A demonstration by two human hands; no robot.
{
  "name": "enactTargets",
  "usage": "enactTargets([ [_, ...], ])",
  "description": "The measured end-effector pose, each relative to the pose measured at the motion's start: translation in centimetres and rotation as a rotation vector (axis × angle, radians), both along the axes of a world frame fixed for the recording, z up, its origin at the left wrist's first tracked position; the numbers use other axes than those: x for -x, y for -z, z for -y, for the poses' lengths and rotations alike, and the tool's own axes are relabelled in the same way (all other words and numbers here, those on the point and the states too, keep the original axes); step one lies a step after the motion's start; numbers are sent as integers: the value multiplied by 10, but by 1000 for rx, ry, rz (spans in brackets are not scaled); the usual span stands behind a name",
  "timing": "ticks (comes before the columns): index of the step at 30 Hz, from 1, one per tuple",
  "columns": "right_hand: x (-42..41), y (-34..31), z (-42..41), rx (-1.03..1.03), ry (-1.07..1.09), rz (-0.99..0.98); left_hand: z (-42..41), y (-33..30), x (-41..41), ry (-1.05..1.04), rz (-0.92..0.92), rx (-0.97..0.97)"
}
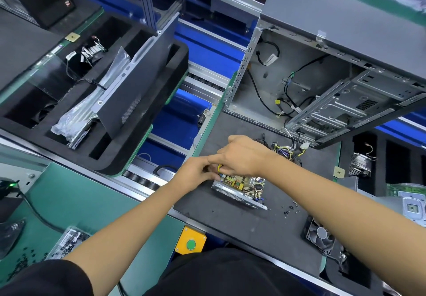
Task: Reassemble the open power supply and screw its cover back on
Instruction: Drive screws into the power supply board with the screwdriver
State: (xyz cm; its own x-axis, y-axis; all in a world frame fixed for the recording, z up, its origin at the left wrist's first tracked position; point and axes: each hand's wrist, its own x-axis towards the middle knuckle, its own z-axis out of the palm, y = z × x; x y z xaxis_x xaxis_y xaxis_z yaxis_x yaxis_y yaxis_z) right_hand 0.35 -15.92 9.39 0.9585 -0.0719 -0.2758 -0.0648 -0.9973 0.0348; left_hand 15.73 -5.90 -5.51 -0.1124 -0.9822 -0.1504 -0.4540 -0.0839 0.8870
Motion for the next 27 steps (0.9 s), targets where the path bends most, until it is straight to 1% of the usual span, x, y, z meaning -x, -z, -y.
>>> enactTargets([
  [3,-3,-2,-2,6,60,-67,0,-1,4,-54,87,51],
  [8,-5,-13,1,13,35,-82,2,-3,2,23,110,64],
  [11,-3,-16,6,46,-3,-92,4,-5,0,79,163,53],
  [14,-3,-17,9,66,-14,-105,5,-11,-1,94,164,57],
  [16,-3,-16,7,69,16,-105,6,-14,-1,89,158,47],
  [20,0,-14,2,141,71,-135,4,-15,2,83,185,65],
  [24,3,-24,2,44,52,-86,3,-16,2,115,210,111],
  [27,3,-31,4,-9,-16,-137,1,-19,2,116,204,74],
])
